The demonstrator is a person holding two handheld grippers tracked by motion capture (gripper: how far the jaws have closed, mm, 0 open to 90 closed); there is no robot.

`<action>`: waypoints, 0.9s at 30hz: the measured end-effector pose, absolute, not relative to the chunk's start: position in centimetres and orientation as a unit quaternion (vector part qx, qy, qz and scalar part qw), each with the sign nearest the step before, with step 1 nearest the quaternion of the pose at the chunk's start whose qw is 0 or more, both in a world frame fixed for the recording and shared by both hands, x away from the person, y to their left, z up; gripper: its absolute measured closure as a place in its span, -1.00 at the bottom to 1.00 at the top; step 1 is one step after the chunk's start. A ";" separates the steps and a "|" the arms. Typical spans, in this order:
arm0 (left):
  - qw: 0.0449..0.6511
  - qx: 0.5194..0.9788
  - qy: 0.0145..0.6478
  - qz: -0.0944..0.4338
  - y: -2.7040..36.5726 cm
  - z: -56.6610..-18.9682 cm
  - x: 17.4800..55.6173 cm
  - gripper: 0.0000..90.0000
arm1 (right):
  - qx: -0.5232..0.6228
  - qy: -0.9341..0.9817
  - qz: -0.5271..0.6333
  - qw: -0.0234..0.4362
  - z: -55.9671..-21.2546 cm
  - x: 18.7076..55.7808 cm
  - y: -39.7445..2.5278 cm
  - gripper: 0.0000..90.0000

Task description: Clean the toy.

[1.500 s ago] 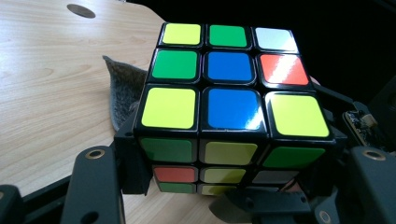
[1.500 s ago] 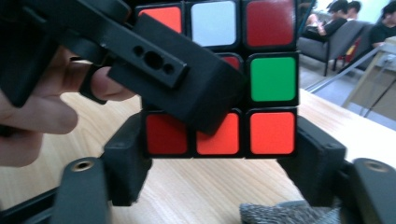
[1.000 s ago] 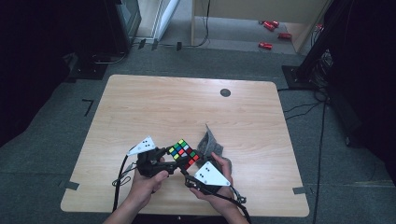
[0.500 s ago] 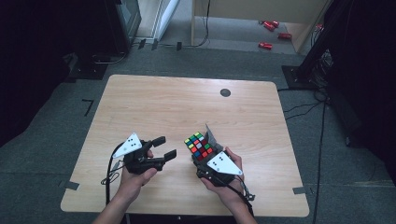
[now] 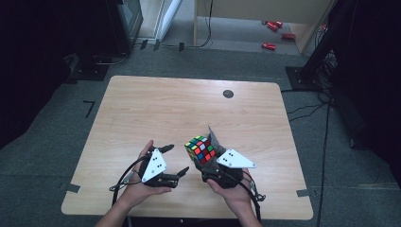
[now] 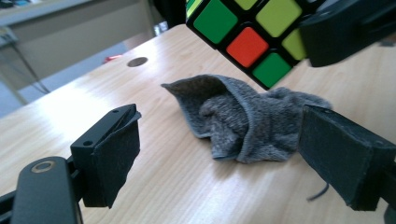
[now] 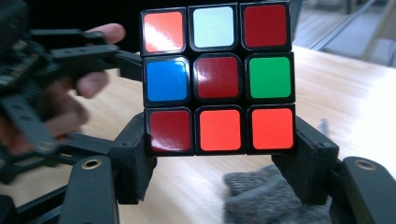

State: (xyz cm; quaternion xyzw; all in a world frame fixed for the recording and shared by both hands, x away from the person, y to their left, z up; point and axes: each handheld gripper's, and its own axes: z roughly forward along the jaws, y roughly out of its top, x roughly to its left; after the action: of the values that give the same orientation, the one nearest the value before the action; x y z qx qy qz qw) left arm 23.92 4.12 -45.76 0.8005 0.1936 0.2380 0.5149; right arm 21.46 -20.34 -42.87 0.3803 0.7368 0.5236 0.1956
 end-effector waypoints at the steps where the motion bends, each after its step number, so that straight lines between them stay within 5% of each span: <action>1: 0.514 0.800 0.192 0.243 4.1 -45.9 23.9 -0.69 | 0.380 0.739 0.524 0.187 -42.8 21.4 -20.2 -0.23; 17: 0.495 0.789 0.100 0.350 3.2 -47.2 22.8 -0.64 | 0.384 0.762 0.509 0.111 -43.0 21.5 -18.5 -0.24; 24: 0.486 0.782 0.080 0.382 2.9 -47.6 22.4 -0.48 | 0.393 0.771 0.494 0.086 -43.3 21.7 -18.1 -0.24; 27: 0.490 0.782 0.070 0.379 3.0 -47.8 22.3 -0.27 | 0.401 0.767 0.494 0.079 -43.3 21.8 -18.1 -0.24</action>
State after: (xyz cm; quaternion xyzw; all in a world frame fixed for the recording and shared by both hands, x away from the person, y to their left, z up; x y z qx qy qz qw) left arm 22.26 2.96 -47.76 0.7820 0.0702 0.3785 0.4902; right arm 21.84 -18.14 -43.29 0.4008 0.7675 0.4941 0.0790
